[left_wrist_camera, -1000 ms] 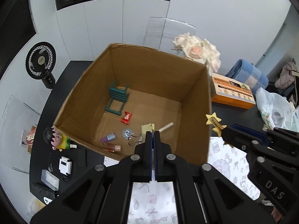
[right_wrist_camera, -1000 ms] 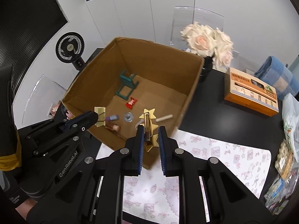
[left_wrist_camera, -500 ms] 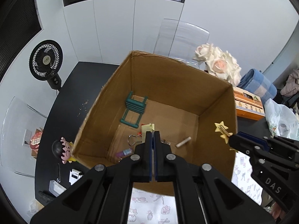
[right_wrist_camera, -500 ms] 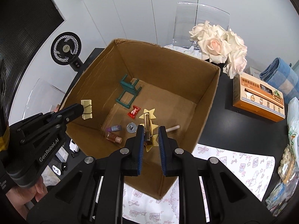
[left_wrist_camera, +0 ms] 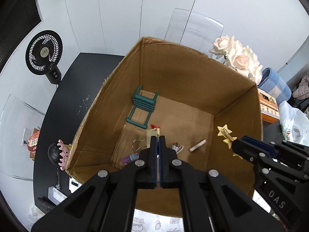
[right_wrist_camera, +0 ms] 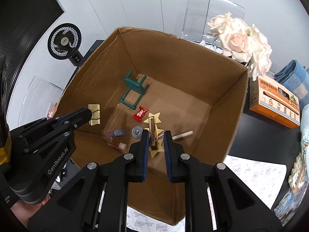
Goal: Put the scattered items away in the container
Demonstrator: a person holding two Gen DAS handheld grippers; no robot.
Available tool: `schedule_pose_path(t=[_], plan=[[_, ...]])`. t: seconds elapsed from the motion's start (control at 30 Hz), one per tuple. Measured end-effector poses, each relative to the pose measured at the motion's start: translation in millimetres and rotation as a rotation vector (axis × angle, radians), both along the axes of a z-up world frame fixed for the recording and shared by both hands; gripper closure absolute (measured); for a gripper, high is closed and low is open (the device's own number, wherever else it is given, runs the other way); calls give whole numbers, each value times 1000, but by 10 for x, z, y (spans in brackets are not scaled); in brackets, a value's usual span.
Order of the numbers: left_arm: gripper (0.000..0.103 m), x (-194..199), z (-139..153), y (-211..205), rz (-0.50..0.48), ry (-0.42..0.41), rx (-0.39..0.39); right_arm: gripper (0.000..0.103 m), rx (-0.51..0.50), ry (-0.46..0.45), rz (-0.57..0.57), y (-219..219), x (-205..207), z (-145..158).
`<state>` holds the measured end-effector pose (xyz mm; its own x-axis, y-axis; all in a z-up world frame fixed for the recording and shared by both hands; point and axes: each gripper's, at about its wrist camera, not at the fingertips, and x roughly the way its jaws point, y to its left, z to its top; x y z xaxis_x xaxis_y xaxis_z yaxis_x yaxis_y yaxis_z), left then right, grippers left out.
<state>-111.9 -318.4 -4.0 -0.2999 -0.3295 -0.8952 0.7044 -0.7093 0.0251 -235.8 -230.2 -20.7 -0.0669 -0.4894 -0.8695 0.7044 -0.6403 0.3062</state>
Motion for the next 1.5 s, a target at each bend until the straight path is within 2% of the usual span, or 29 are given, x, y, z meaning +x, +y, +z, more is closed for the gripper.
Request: schedule_pose_path(t=[0.6, 0.87, 0.9, 0.93, 0.97, 1.03, 1.07, 1.1, 1.13, 1.2, 1.27, 1.33, 1.5], plan=[[102, 12, -421, -116, 6, -44, 53, 87, 57, -15, 22, -156, 78, -297], [100, 44, -366, -111, -4, -27, 28, 84, 78, -9, 27, -172, 138, -355], [93, 47, -350, -106, -5, -32, 14, 69, 84, -4, 25, -167, 143, -357], [71, 54, -334, -107, 1, -41, -4, 38, 93, 4, 13, -151, 141, -358], [63, 64, -317, -111, 9, -52, -24, 32, 102, 14, -1, -132, 138, -360], [32, 107, -283, -158, 39, -59, -53, 5, 112, 20, -29, -83, 111, -370], [26, 133, -268, -191, 50, -52, -52, 0, 109, 11, -43, -49, 83, -382], [16, 158, -257, -210, 53, -47, -50, 0, 106, 2, -57, -16, 55, -393], [12, 182, -247, -222, 53, -42, -46, 0, 100, -6, -57, 7, 49, -394], [12, 219, -227, -232, 50, -38, -48, 0, 88, -22, -51, 47, 51, -388], [10, 238, -204, -214, 45, -41, -63, 0, 93, 6, -40, 67, 86, -350], [1, 246, -168, -188, 37, -33, -68, 0, 88, 15, -31, 75, 110, -312], [1, 266, -82, -151, 40, -2, -70, 0, 68, 34, -37, 132, 134, -185]])
